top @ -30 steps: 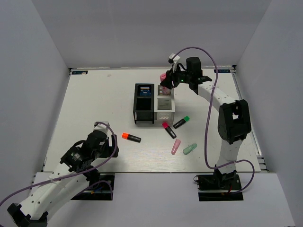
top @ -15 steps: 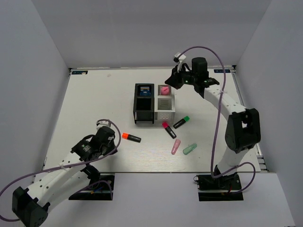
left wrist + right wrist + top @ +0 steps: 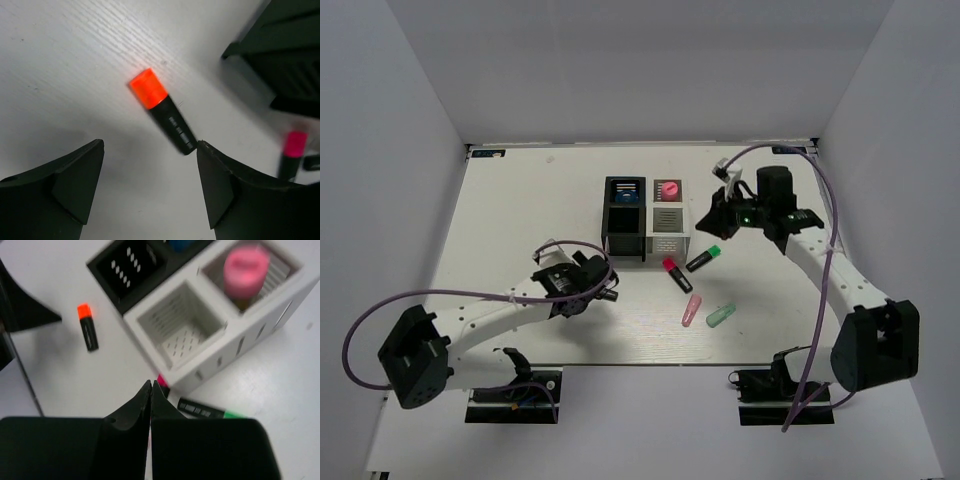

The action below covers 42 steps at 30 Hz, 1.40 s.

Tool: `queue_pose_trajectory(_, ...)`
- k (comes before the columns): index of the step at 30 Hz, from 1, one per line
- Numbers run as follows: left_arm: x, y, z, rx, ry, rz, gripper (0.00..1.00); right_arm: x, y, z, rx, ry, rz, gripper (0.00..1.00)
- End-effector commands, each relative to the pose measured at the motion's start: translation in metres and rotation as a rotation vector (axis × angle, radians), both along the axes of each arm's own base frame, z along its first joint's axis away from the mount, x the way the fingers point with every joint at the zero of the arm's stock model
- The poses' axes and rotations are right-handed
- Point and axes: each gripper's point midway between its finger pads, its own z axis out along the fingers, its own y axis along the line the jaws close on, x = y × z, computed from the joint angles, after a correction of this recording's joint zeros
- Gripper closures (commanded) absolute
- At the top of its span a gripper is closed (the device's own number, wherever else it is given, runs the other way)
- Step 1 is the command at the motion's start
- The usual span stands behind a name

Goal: Sort the stationery into containers
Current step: Pick up the pen from the center of the board.

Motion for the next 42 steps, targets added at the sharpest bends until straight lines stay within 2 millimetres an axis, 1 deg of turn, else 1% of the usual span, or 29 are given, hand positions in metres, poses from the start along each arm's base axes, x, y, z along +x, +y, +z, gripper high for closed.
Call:
queue_pose_trajectory(1, 0.025, 0.007, 0.020, -0.058, -0.133, 0.249, 0.15, -0.027, -0.012, -0.005, -0.014, 0.004, -0.002, 1.00)
queue_pose_trajectory(2, 0.030, 0.004, 0.021, -0.077, -0.145, 0.267, 0.15, -0.032, -0.014, -0.015, -0.019, 0.021, -0.003, 1.00)
queue_pose_trajectory(3, 0.033, 0.004, 0.017, -0.089, -0.140, 0.316, 0.15, -0.037, -0.017, -0.021, -0.021, 0.033, -0.007, 1.00)
queue_pose_trajectory(4, 0.032, 0.004, 0.016, -0.089, -0.111, 0.333, 0.15, -0.043, -0.018, -0.019, -0.012, 0.024, -0.014, 1.00)
queue_pose_trajectory(5, 0.038, 0.007, 0.019, -0.099, -0.103, 0.375, 0.15, -0.047, -0.019, -0.021, -0.010, 0.033, -0.015, 1.00)
queue_pose_trajectory(6, 0.033, 0.014, 0.017, -0.066, -0.072, 0.393, 0.15, -0.047, -0.021, -0.021, -0.010, 0.032, -0.022, 1.00)
queue_pose_trajectory(7, 0.035, 0.009, 0.011, -0.063, -0.043, 0.413, 0.16, -0.052, -0.024, -0.027, -0.012, 0.038, -0.030, 1.00)
queue_pose_trajectory(8, 0.039, 0.009, 0.011, -0.073, -0.040, 0.429, 0.16, -0.054, -0.025, -0.025, -0.009, 0.025, -0.031, 1.00)
queue_pose_trajectory(9, 0.042, 0.004, 0.004, -0.087, -0.025, 0.436, 0.17, -0.054, -0.028, -0.023, -0.004, 0.018, -0.046, 1.00)
queue_pose_trajectory(10, 0.043, 0.003, 0.000, -0.097, -0.005, 0.447, 0.18, -0.055, -0.030, -0.029, -0.007, 0.030, -0.054, 1.00)
queue_pose_trajectory(11, 0.044, 0.003, -0.001, -0.101, -0.001, 0.459, 0.19, -0.055, -0.032, -0.027, -0.002, 0.025, -0.061, 1.00)
queue_pose_trajectory(12, 0.046, 0.004, -0.009, -0.092, 0.021, 0.476, 0.19, -0.056, -0.033, -0.027, 0.007, 0.024, -0.065, 1.00)
queue_pose_trajectory(14, 0.049, -0.002, -0.009, -0.101, 0.044, 0.473, 0.19, -0.059, -0.034, -0.026, 0.013, 0.025, -0.068, 1.00)
queue_pose_trajectory(15, 0.049, 0.000, -0.018, -0.083, 0.079, 0.485, 0.19, -0.058, -0.037, -0.027, 0.011, 0.033, -0.085, 1.00)
queue_pose_trajectory(17, 0.049, -0.002, -0.018, -0.075, 0.098, 0.488, 0.20, -0.057, -0.040, -0.026, 0.018, 0.026, -0.098, 1.00)
queue_pose_trajectory(19, 0.044, -0.002, -0.026, -0.057, 0.127, 0.483, 0.20, -0.055, -0.043, -0.025, 0.024, 0.025, -0.112, 1.00)
queue_pose_trajectory(21, 0.044, -0.006, -0.030, -0.058, 0.152, 0.473, 0.20, -0.053, -0.048, -0.025, 0.030, 0.022, -0.133, 1.00)
queue_pose_trajectory(22, 0.048, -0.008, -0.028, -0.065, 0.156, 0.479, 0.20, -0.053, -0.048, -0.025, 0.039, 0.031, -0.132, 1.00)
queue_pose_trajectory(23, 0.045, -0.006, -0.027, -0.048, 0.185, 0.487, 0.20, -0.053, -0.048, -0.024, 0.044, 0.033, -0.136, 1.00)
queue_pose_trajectory(24, 0.041, -0.006, -0.036, -0.021, 0.223, 0.483, 0.20, -0.052, -0.051, -0.024, 0.046, 0.033, -0.145, 1.00)
queue_pose_trajectory(29, 0.035, -0.009, -0.046, -0.004, 0.300, 0.492, 0.20, -0.050, -0.056, -0.019, 0.072, 0.034, -0.163, 1.00)
queue_pose_trajectory(31, 0.035, -0.008, -0.046, 0.009, 0.324, 0.506, 0.20, -0.050, -0.059, -0.018, 0.077, 0.029, -0.171, 1.00)
queue_pose_trajectory(35, 0.023, -0.004, -0.053, 0.048, 0.413, 0.524, 0.27, -0.048, -0.064, -0.015, 0.101, 0.029, -0.193, 1.00)
queue_pose_trajectory(36, 0.019, -0.001, -0.056, 0.055, 0.422, 0.527, 0.35, -0.047, -0.066, -0.013, 0.107, 0.032, -0.199, 1.00)
queue_pose_trajectory(37, 0.017, 0.001, -0.059, 0.064, 0.428, 0.531, 0.39, -0.047, -0.066, -0.013, 0.110, 0.033, -0.201, 1.00)
queue_pose_trajectory(38, 0.017, 0.000, -0.060, 0.058, 0.426, 0.530, 0.41, -0.048, -0.067, -0.012, 0.114, 0.031, -0.201, 1.00)
queue_pose_trajectory(39, 0.010, 0.007, -0.066, 0.075, 0.443, 0.537, 0.42, -0.048, -0.068, -0.012, 0.118, 0.030, -0.199, 1.00)
queue_pose_trajectory(41, 0.009, 0.006, -0.069, 0.069, 0.448, 0.529, 0.47, -0.048, -0.070, -0.011, 0.125, 0.028, -0.200, 1.00)
queue_pose_trajectory(42, 0.007, 0.007, -0.073, 0.067, 0.453, 0.525, 0.58, -0.048, -0.070, -0.010, 0.140, 0.049, -0.207, 1.00)
